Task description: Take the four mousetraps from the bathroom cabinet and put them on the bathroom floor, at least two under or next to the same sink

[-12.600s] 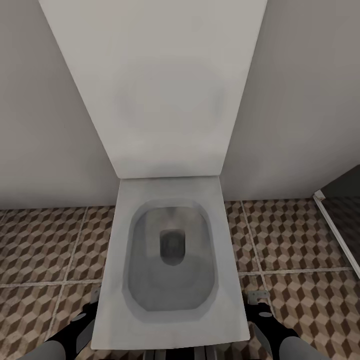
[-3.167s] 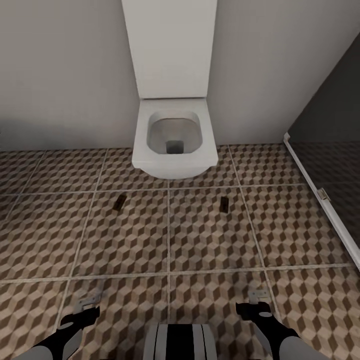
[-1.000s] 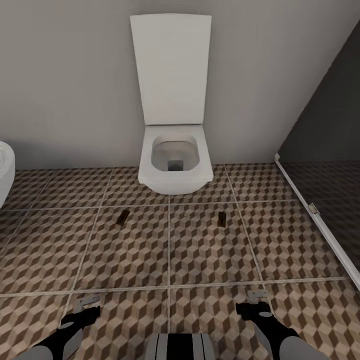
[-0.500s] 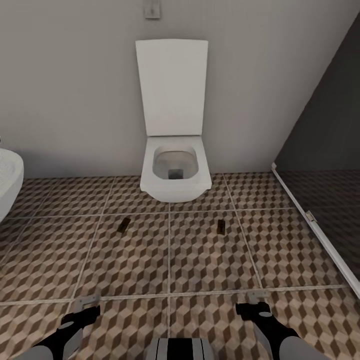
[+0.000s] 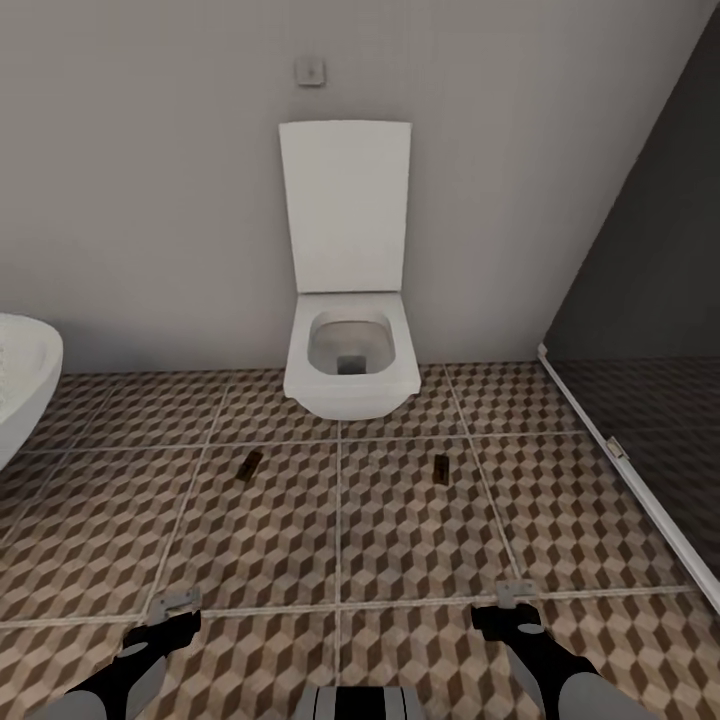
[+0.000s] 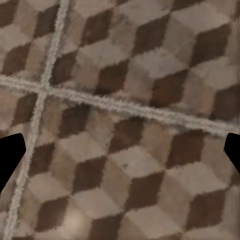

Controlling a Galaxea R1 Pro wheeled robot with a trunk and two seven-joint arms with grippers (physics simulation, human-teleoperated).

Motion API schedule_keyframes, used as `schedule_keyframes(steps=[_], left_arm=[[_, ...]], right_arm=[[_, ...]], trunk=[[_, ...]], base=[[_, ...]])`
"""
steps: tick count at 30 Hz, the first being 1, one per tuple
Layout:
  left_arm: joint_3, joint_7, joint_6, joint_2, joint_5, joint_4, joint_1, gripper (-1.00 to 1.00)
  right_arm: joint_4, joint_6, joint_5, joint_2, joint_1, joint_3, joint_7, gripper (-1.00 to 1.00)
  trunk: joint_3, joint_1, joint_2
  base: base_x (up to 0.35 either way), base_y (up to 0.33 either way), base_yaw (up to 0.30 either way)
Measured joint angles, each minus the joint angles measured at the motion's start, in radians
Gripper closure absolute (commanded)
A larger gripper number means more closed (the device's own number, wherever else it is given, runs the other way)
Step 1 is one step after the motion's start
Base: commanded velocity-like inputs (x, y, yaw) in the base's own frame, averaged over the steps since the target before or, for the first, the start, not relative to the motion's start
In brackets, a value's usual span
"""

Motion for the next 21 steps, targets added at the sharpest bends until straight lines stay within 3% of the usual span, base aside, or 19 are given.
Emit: schedule_keyframes(steps=[21], left_arm=[[0.004, 0.000, 0.000, 0.002, 0.010, -0.003, 0.000, -1.00]], right_arm=[[-0.001, 0.000, 0.000, -0.001, 0.000, 0.001, -0.001, -1.00]], trunk=[[0.081, -0.009, 0.005]], base=[[0.000, 0.000, 0.000]])
